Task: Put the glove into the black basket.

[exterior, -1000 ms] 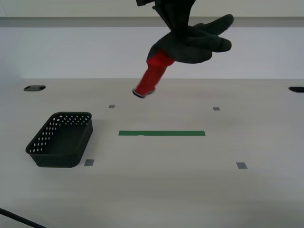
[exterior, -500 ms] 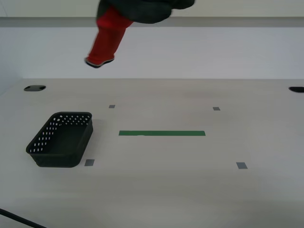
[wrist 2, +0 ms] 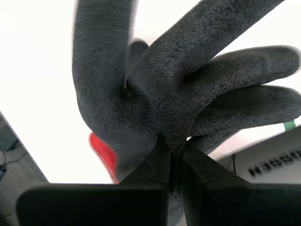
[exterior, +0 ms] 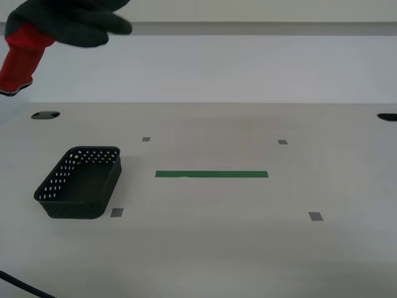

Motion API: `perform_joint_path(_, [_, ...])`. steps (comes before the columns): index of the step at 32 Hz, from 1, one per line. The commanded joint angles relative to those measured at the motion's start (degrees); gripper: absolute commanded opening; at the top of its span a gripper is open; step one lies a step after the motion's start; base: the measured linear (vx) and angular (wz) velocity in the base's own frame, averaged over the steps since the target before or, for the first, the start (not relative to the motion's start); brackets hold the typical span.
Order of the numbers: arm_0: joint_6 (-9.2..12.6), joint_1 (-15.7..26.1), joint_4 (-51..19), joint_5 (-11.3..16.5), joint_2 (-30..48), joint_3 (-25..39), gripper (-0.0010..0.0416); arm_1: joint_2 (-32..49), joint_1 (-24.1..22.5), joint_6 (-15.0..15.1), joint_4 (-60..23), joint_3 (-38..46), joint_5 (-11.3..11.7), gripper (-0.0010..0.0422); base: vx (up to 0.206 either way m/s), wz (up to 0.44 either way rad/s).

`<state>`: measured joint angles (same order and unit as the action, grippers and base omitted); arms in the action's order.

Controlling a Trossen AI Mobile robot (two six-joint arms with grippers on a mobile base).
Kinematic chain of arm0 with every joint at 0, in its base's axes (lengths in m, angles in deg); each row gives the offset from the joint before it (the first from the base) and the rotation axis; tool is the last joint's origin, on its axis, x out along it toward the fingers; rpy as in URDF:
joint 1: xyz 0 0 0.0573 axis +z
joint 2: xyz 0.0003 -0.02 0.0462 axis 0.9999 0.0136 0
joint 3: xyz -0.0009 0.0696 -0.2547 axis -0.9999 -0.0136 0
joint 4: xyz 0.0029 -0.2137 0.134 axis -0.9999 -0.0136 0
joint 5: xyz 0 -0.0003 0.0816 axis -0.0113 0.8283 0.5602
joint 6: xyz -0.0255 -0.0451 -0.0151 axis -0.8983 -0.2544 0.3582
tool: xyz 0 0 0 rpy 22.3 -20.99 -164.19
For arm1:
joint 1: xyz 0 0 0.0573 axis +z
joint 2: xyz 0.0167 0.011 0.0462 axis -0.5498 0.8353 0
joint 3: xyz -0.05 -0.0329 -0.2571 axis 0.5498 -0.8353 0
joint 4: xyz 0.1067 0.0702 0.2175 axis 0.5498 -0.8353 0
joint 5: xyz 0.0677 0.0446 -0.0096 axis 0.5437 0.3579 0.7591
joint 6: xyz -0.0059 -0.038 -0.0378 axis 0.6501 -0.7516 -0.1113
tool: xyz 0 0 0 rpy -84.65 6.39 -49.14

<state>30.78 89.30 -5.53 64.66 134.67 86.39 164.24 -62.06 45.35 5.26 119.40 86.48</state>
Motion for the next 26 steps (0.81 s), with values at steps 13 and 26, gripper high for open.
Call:
perform_joint_path(13, [0.0, 0.0, 0.0, -0.1, 0.0, 0.0, 0.0001, 0.3, 15.6, 3.4, 20.1, -24.8, -0.2, -0.0001, 0.0, 0.0])
perform_joint_path(26, [0.0, 0.0, 0.0, -0.1, 0.0, 0.0, 0.0, 0.5, 16.4, 0.3, 36.5, -35.1, -2.5, 0.0, 0.0, 0.0])
